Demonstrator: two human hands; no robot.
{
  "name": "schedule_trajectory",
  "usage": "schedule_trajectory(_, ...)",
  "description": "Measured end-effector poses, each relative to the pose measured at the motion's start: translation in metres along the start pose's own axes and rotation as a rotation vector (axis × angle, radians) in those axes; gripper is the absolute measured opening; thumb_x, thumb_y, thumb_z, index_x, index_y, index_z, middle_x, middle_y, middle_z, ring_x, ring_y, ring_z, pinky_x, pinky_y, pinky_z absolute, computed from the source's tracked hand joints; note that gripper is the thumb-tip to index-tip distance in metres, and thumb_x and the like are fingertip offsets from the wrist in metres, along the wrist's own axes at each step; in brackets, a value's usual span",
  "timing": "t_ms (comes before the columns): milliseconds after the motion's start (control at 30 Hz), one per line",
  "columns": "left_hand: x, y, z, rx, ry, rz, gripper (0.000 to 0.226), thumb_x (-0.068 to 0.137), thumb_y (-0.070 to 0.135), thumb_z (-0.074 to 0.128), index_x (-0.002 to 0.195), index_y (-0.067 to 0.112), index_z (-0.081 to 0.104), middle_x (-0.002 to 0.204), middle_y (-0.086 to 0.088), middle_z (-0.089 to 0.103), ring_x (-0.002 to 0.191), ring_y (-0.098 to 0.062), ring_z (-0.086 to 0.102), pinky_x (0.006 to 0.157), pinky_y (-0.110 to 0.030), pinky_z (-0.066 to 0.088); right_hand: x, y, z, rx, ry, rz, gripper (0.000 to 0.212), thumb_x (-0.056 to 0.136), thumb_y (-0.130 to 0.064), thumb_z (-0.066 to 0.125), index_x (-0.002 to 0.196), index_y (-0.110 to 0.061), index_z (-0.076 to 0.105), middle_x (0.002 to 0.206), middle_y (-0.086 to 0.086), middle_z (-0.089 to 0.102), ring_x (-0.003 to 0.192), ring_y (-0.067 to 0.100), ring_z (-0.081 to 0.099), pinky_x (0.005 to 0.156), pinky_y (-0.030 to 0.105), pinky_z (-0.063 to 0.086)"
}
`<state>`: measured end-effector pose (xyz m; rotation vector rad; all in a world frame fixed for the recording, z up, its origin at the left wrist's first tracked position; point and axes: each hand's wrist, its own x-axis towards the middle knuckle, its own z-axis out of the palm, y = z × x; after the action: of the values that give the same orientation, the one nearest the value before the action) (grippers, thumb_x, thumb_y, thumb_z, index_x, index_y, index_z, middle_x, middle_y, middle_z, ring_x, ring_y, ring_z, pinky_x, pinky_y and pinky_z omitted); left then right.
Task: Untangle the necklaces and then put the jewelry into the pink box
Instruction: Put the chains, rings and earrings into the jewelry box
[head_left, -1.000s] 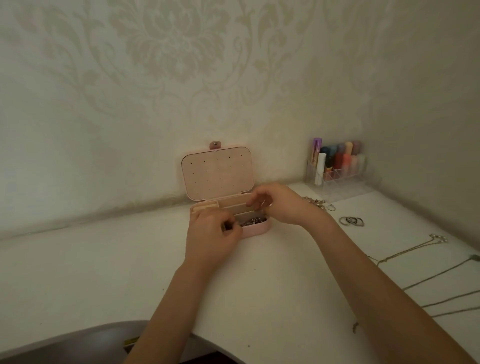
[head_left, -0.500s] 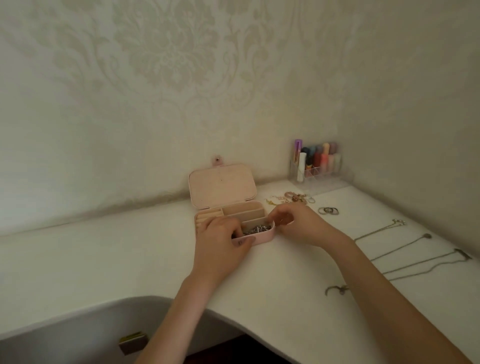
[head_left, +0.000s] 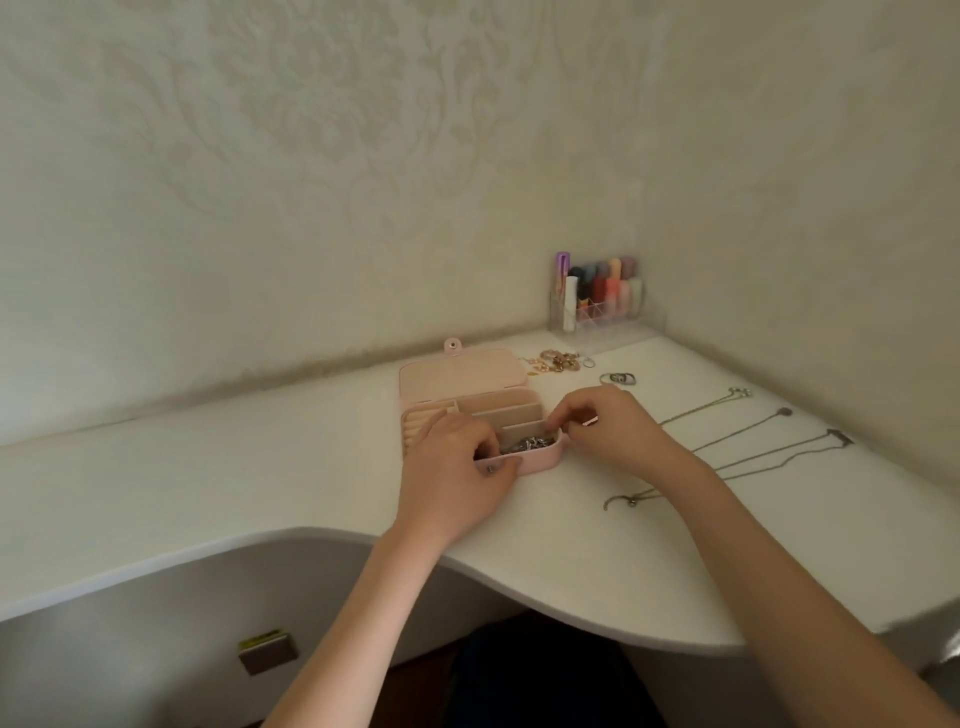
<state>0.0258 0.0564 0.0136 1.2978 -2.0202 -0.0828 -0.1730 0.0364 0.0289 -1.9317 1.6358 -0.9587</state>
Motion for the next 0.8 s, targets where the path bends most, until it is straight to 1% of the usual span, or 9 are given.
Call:
schedule_trajectory(67, 0.000, 0.004, -0.001, -0.149, 0.014, -0.024, 0.010, 0.077, 0.024, 0.069, 0.079, 0.018, 0.061, 0.081, 0.010, 0.059, 0.081, -0.007, 0.047, 0.076, -0.017, 0.032, -0.002, 0.006, -0.014, 0.027, 0.061, -0.006, 0.030, 0.087, -0.001, 0.057, 0.082, -0.026, 0.072, 0.086, -0.011, 0.068, 0.076, 0.001, 0.060, 0.065, 0.005, 0.044)
schedule_trajectory(133, 0.006, 0.016, 0.002, -0.276, 0.004, -0.041, 0.015, 0.082, 0.027, 0.064, 0.092, 0.016, 0.064, 0.095, 0.005, 0.065, 0.089, -0.006, 0.052, 0.080, -0.019, 0.038, -0.003, 0.022, -0.036, -0.045, 0.269, 0.025, 0.021, 0.090, -0.006, 0.057, 0.092, -0.019, 0.072, 0.093, -0.006, 0.068, 0.075, 0.007, 0.059, 0.061, 0.008, 0.043)
schedule_trajectory(233, 0.021, 0.040, 0.015, -0.292, -0.084, 0.030, 0.023, 0.083, 0.030, 0.056, 0.099, 0.017, 0.063, 0.101, -0.001, 0.068, 0.093, -0.015, 0.061, 0.089, -0.028, 0.045, 0.002, 0.059, -0.075, -0.343, 0.482, 0.164, 0.024, 0.092, -0.005, 0.050, 0.105, -0.006, 0.069, 0.105, 0.012, 0.069, 0.091, 0.027, 0.062, 0.080, 0.030, 0.047)
schedule_trajectory(300, 0.033, 0.056, 0.031, -0.285, -0.126, 0.079, 0.017, 0.087, 0.023, 0.058, 0.101, 0.015, 0.062, 0.102, -0.008, 0.069, 0.094, -0.020, 0.063, 0.096, -0.033, 0.044, 0.006, 0.082, -0.092, -0.533, 0.424, 0.350, 0.029, 0.091, -0.002, 0.046, 0.113, -0.003, 0.066, 0.111, 0.021, 0.065, 0.102, 0.036, 0.060, 0.088, 0.038, 0.047)
schedule_trajectory(367, 0.047, 0.072, 0.049, -0.285, -0.160, 0.096, 0.015, 0.090, 0.019, 0.056, 0.103, 0.014, 0.061, 0.112, -0.009, 0.066, 0.110, -0.023, 0.058, 0.097, -0.036, 0.042, 0.007, 0.095, -0.094, -0.674, 0.320, 0.472, 0.029, 0.091, -0.003, 0.046, 0.112, -0.002, 0.065, 0.111, 0.021, 0.064, 0.104, 0.036, 0.060, 0.087, 0.038, 0.049)
schedule_trajectory(500, 0.074, 0.097, 0.083, -0.316, -0.244, 0.129, 0.016, 0.092, 0.014, 0.050, 0.105, 0.011, 0.060, 0.111, -0.006, 0.064, 0.122, -0.027, 0.050, 0.102, -0.034, 0.038, 0.009, 0.100, -0.087, -0.802, 0.303, 0.501, 0.022, 0.088, 0.003, 0.049, 0.099, -0.001, 0.067, 0.100, 0.017, 0.067, 0.096, 0.031, 0.064, 0.078, 0.032, 0.051)
schedule_trajectory(667, 0.097, 0.114, 0.113, -0.350, -0.335, 0.083, 0.039, 0.094, 0.018, 0.050, 0.132, 0.012, 0.049, 0.134, -0.006, 0.054, 0.131, -0.024, 0.042, 0.105, -0.026, 0.029, 0.014, 0.099, -0.083, -0.748, 0.341, 0.433, 0.031, 0.083, 0.010, 0.047, 0.103, -0.003, 0.067, 0.102, 0.017, 0.065, 0.097, 0.030, 0.060, 0.077, 0.033, 0.048)
schedule_trajectory(733, 0.100, 0.117, 0.119, -0.403, -0.379, 0.059, 0.054, 0.094, 0.019, 0.053, 0.145, 0.012, 0.034, 0.145, -0.005, 0.044, 0.134, -0.020, 0.036, 0.106, -0.022, 0.025, 0.016, 0.098, -0.079, -0.580, 0.340, 0.339, 0.042, 0.083, 0.011, 0.044, 0.116, -0.007, 0.063, 0.109, 0.015, 0.063, 0.103, 0.027, 0.058, 0.081, 0.032, 0.046)
schedule_trajectory(800, 0.100, 0.112, 0.124, -0.463, -0.425, 0.035, 0.068, 0.093, 0.017, 0.055, 0.150, 0.014, 0.019, 0.150, -0.002, 0.036, 0.138, -0.016, 0.032, 0.102, -0.014, 0.021, 0.020, 0.091, -0.075, -0.321, 0.395, 0.222, 0.045, 0.085, 0.012, 0.044, 0.122, -0.010, 0.060, 0.109, 0.013, 0.062, 0.098, 0.023, 0.060, 0.081, 0.027, 0.046)
